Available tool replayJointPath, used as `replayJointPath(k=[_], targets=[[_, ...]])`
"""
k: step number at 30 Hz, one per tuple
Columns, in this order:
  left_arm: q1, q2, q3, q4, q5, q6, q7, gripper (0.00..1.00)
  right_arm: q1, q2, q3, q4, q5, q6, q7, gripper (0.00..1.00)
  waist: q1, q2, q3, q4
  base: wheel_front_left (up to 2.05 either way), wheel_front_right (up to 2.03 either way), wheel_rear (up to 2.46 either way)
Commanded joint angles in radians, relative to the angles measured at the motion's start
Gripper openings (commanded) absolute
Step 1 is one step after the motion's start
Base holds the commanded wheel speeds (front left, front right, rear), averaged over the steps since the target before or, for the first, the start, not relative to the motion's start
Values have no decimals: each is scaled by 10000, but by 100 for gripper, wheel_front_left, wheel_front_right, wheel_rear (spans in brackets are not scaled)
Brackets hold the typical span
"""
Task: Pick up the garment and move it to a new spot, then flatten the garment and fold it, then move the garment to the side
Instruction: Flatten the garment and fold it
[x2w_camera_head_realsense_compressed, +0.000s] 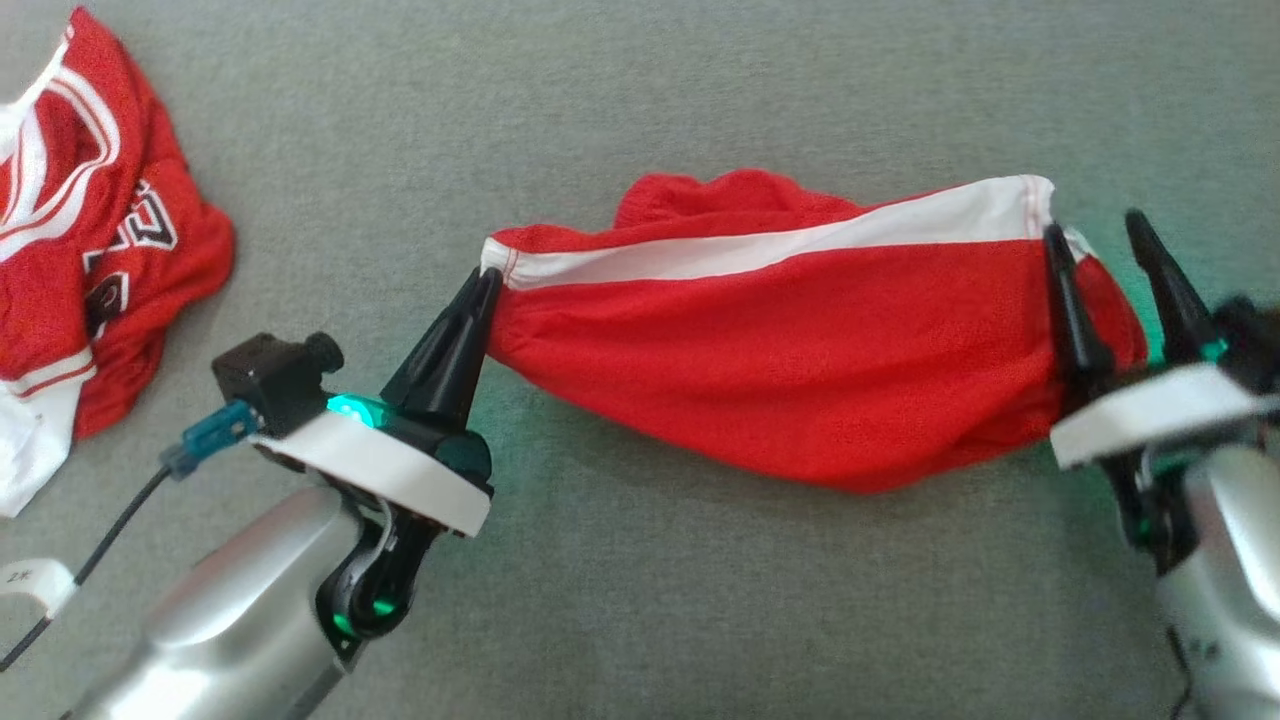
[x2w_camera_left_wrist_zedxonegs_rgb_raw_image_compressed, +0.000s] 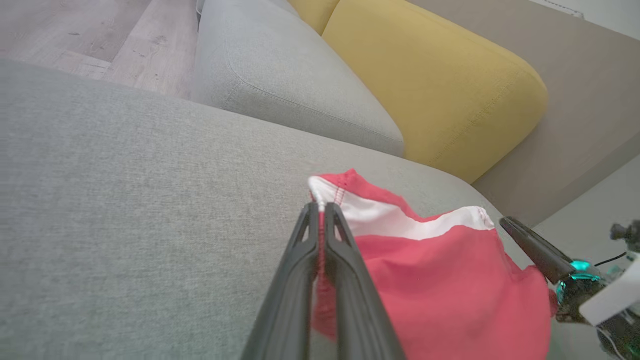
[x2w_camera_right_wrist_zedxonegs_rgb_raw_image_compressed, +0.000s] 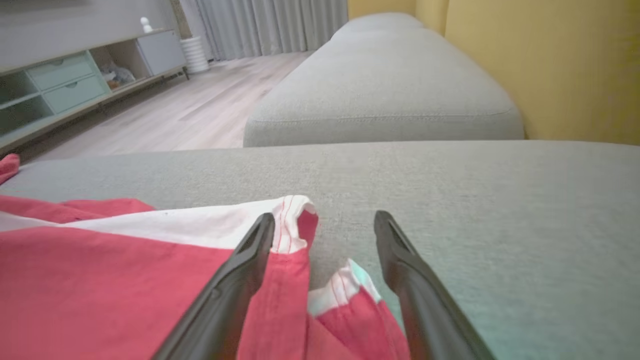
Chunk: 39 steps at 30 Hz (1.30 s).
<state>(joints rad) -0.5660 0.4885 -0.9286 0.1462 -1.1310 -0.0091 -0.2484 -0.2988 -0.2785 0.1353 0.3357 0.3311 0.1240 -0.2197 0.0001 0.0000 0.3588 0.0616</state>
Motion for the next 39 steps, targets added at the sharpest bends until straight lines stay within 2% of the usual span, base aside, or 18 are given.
replayJointPath(k=[1, 5, 9, 10, 13, 20, 26, 30, 34, 39], targets=[[-334, 221, 475, -165, 119, -8, -108, 0, -351, -304, 430, -103, 268, 67, 179, 100, -1, 0, 114, 131, 0, 0, 0], [-503, 16, 417, -34, 277, -103, -112, 0, -1240, -1068, 1540, 412, 1280, 67, 852, 100, -1, 0, 225, 313, 0, 0, 0], [-630, -165, 378, 119, 374, -198, -114, 0, -1685, -1539, 2371, 609, 2093, 67, 1147, 100, -1, 0, 267, 416, 0, 0, 0], [-657, -202, 381, 154, 387, -219, -115, 0, -1749, -1617, 2534, 670, 2268, 67, 1225, 95, -1, 0, 273, 434, 0, 0, 0], [-754, -270, 430, 250, 451, -276, -118, 0, -1989, -1855, 2944, 787, 2774, 67, 1208, 0, -1, 0, 287, 443, 0, 0, 0], [-1435, -186, 782, 118, 915, -358, -125, 0, -2781, -2183, 2776, 550, 3095, 67, 499, 0, -1, 0, 404, 72, 0, 0, 0], [-4031, -278, 1318, -46, 1769, -432, 35, 0, -4652, -3164, 2333, -135, 3243, 67, 842, 0, -1, 0, 1074, -561, 0, 0, 0], [-6461, -836, 1818, 511, 2293, -502, 65, 0, -6576, -3746, 1620, -355, 3030, 67, 897, 0, -1, 0, 1689, -1012, 0, 0, 0], [-8540, -1625, 2229, 1307, 2960, -641, -61, 0, -8339, -3924, 720, -290, 2470, 67, 597, 0, -1, 0, 2128, -1391, 0, 0, 0], [-9399, -2323, 2726, 1797, 3727, -953, -126, 0, -9257, -3983, 237, -508, 2092, 67, 371, 0, -1, 0, 2368, -1728, 0, 0, 0]])
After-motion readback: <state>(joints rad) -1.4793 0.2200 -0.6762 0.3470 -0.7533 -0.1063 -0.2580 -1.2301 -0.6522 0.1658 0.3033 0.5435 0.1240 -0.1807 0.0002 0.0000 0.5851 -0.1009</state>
